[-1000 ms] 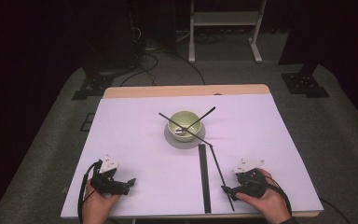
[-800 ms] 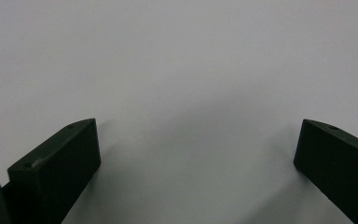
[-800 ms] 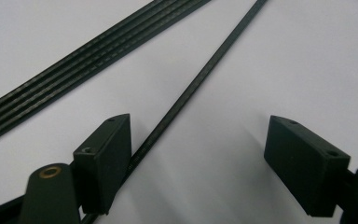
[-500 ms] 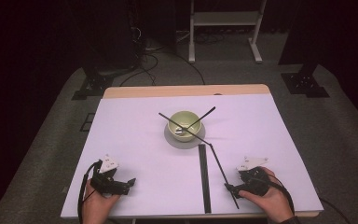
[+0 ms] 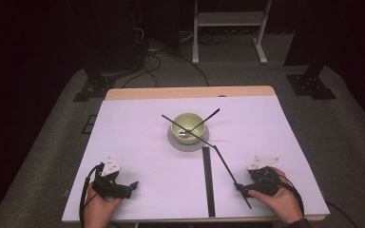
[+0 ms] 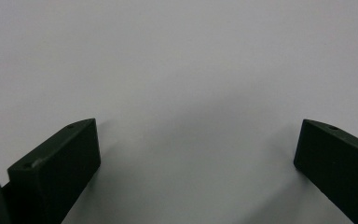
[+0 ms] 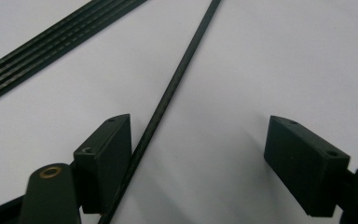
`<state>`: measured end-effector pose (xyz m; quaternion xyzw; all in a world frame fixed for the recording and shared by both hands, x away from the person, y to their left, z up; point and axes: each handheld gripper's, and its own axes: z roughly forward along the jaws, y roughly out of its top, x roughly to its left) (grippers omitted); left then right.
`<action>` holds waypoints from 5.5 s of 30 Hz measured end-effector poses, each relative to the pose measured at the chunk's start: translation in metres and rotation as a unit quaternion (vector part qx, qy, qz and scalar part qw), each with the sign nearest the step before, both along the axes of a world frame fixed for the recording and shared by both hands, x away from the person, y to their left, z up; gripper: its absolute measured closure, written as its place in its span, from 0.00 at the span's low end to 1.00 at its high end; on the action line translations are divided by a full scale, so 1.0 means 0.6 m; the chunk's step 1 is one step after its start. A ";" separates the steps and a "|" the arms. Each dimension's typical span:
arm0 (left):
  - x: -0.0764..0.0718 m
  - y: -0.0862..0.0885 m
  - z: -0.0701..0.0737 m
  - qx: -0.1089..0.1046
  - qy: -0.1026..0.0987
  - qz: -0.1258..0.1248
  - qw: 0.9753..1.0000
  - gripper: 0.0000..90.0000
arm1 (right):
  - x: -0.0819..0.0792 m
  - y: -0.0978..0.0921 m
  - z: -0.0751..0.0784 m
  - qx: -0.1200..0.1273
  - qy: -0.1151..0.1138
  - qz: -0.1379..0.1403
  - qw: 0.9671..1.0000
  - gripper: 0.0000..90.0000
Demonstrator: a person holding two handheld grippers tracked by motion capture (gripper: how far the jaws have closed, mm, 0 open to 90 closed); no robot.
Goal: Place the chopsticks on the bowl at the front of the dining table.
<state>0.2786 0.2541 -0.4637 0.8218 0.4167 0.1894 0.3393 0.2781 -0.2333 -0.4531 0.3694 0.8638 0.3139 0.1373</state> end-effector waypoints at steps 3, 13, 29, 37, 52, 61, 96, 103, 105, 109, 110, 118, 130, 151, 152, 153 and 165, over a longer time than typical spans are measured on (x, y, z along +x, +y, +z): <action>0.000 0.000 0.000 0.000 0.000 0.000 1.000 0.00 | 0.003 -0.006 0.000 0.000 0.000 -0.007 1.000 0.24; 0.000 0.000 0.000 0.000 0.000 0.000 1.000 0.00 | 0.010 -0.024 0.001 -0.003 0.001 -0.021 1.000 0.24; 0.000 0.000 0.000 0.000 0.000 0.000 1.000 0.00 | 0.020 -0.050 0.002 -0.004 0.001 -0.045 0.999 0.25; 0.000 0.000 0.000 0.000 0.000 0.000 1.000 0.00 | 0.004 -0.053 0.001 -0.001 0.004 -0.044 0.999 0.25; 0.000 0.000 0.000 0.000 0.000 0.000 1.000 0.00 | -0.025 -0.099 0.003 0.001 0.001 -0.067 0.998 0.25; 0.000 0.000 0.000 0.000 0.000 0.000 1.000 0.00 | -0.016 -0.117 0.002 -0.001 0.000 -0.083 0.997 0.25; 0.000 0.000 0.000 0.000 0.000 0.000 1.000 0.00 | 0.063 -0.066 0.015 0.051 -0.007 -0.046 0.998 0.48; 0.000 0.000 0.000 0.000 0.000 0.000 1.000 0.00 | 0.082 -0.053 0.012 0.052 -0.002 -0.040 0.998 0.55; 0.000 0.000 0.000 0.000 0.000 0.000 1.000 0.00 | 0.087 -0.051 0.012 0.052 -0.002 -0.038 0.998 0.58; 0.000 0.000 0.000 0.000 0.000 0.000 1.000 0.00 | 0.090 -0.049 0.009 0.050 -0.003 -0.036 0.998 0.67; 0.000 0.000 0.000 0.000 0.000 0.000 1.000 0.00 | 0.090 -0.050 0.009 0.050 -0.001 -0.036 0.998 0.68; 0.000 0.000 0.000 0.000 0.000 0.000 1.000 0.00 | 0.092 -0.051 0.006 0.051 0.003 -0.035 0.998 0.74; 0.000 0.000 0.000 0.000 0.000 0.000 1.000 0.00 | 0.095 -0.052 0.003 0.050 0.005 -0.040 0.998 0.80; 0.000 0.000 0.000 0.000 0.000 0.000 1.000 0.00 | 0.095 -0.052 0.003 0.053 0.013 -0.038 0.998 0.93; 0.000 0.000 0.000 0.000 0.000 0.000 1.000 0.00 | 0.096 -0.053 0.003 0.053 0.014 -0.037 0.998 0.94; 0.000 0.000 0.000 0.000 0.000 0.000 1.000 0.00 | 0.096 -0.053 0.003 0.054 0.014 -0.036 0.998 0.94; 0.000 0.000 0.000 0.000 0.000 0.000 1.000 0.00 | 0.096 -0.055 0.003 0.058 0.019 -0.034 0.998 0.94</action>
